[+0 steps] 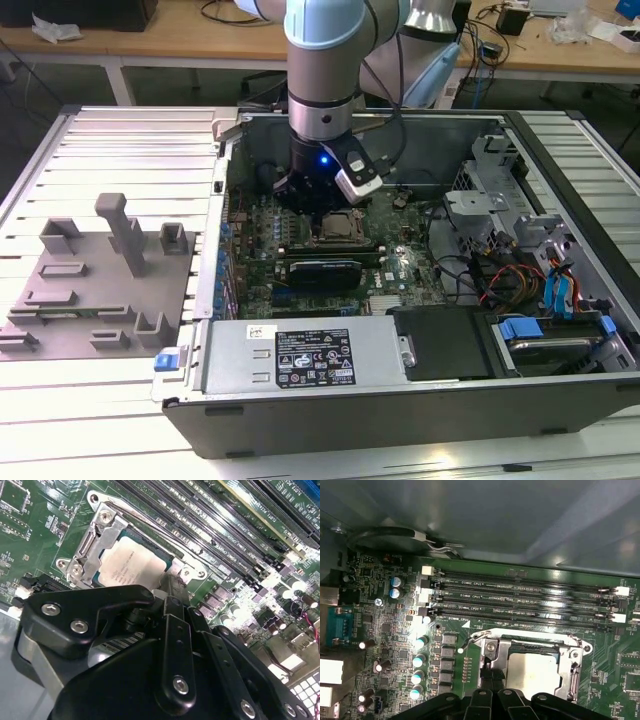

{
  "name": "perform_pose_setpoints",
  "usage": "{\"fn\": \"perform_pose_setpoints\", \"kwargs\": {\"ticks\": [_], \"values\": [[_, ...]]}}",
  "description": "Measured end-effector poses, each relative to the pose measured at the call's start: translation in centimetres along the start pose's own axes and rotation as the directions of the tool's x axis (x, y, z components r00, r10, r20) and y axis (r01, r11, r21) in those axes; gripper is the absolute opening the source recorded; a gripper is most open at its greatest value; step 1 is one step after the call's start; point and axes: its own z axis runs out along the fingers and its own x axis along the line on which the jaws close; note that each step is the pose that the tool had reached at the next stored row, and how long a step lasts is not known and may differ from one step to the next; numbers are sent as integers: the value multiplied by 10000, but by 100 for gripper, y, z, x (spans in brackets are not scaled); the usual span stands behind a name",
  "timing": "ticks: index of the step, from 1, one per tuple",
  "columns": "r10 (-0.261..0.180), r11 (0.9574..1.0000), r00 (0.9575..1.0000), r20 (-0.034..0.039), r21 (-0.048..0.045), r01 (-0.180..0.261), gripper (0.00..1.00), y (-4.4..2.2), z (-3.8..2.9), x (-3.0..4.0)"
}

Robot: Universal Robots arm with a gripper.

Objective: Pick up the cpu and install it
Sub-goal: 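Close the cpu cover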

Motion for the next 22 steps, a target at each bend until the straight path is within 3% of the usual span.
{"fn": "perform_pose_setpoints", "kwargs": {"ticks": [1, 3, 5, 13, 22], "values": [[0, 10000, 10000, 25, 2, -1, 11, -1, -37, -1], [-2, 10000, 10000, 50, 12, 2, 11, -1, 12, 1], [-1, 10000, 10000, 57, 6, 1, 11, 0, 15, 1], [-19, 10000, 10000, 63, 7, 19, 11, 0, -4, 3], [-17, 10000, 9999, 169, 18, 17, 11, 6, -10, 60]]}}
